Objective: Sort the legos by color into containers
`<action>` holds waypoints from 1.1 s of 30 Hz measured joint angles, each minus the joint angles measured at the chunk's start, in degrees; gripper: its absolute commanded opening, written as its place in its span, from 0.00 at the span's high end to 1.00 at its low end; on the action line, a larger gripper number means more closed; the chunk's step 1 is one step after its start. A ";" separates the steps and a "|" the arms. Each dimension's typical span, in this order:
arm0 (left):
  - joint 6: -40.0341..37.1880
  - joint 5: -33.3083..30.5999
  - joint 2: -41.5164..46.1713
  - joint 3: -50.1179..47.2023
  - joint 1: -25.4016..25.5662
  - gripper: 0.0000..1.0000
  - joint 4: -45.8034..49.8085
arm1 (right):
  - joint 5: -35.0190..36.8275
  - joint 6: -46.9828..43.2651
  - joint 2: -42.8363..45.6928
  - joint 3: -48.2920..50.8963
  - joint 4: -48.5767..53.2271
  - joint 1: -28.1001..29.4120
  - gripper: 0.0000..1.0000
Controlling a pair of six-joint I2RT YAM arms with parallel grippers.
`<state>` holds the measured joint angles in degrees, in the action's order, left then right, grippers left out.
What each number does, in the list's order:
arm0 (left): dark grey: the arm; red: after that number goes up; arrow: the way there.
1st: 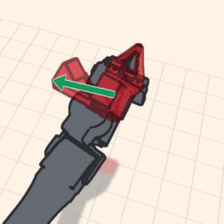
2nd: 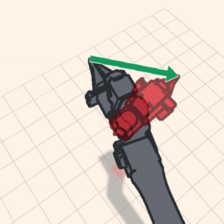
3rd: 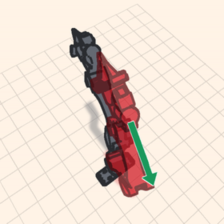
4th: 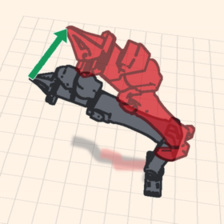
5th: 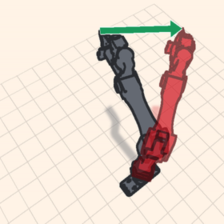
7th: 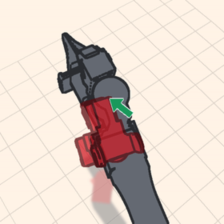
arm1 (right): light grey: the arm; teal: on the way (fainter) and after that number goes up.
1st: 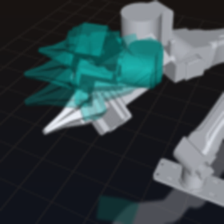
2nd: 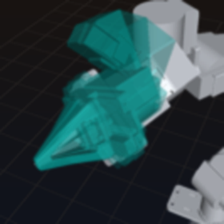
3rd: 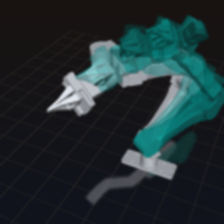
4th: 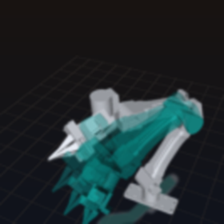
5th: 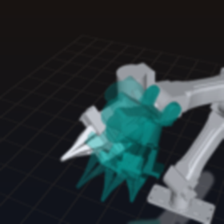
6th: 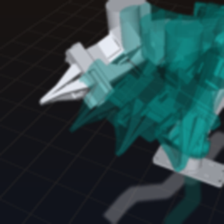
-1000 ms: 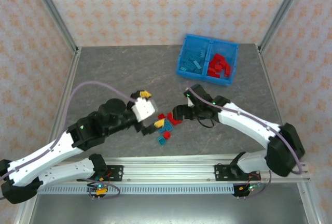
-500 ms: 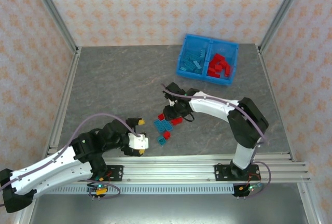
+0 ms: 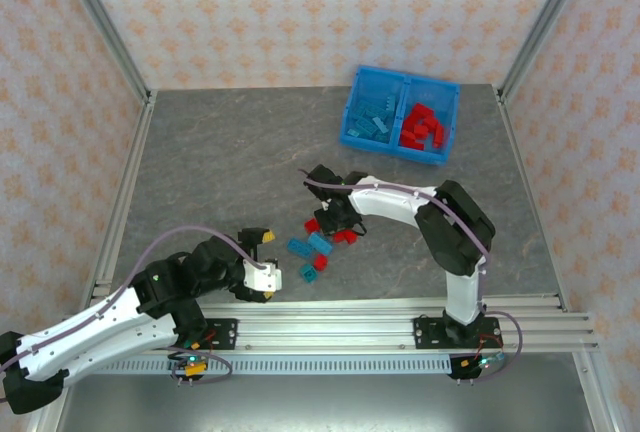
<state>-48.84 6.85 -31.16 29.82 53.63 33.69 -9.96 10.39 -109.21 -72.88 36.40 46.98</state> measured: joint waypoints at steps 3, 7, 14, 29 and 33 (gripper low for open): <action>-0.50 0.02 -0.11 -0.02 -0.17 0.00 0.00 | 0.26 0.39 0.35 0.04 -0.02 0.00 0.78; -0.79 1.36 1.09 -0.46 -1.25 0.00 -0.11 | 1.25 1.40 3.17 0.72 -0.46 -0.02 0.78; -0.76 6.32 5.77 -2.67 -4.94 0.00 -2.47 | 5.44 4.02 17.11 2.58 -6.14 -2.64 0.78; -0.81 7.72 6.12 -2.69 -6.95 0.00 -4.55 | 17.77 10.03 13.99 -0.31 -19.30 -34.10 0.79; -0.83 7.74 5.01 -2.69 -7.30 0.00 -4.52 | 19.04 10.54 1.86 -11.98 -18.99 -37.27 0.78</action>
<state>-49.67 14.59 -26.15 27.14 46.33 29.17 9.08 20.93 -107.35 -84.86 17.41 9.72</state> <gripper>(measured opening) 0.996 0.223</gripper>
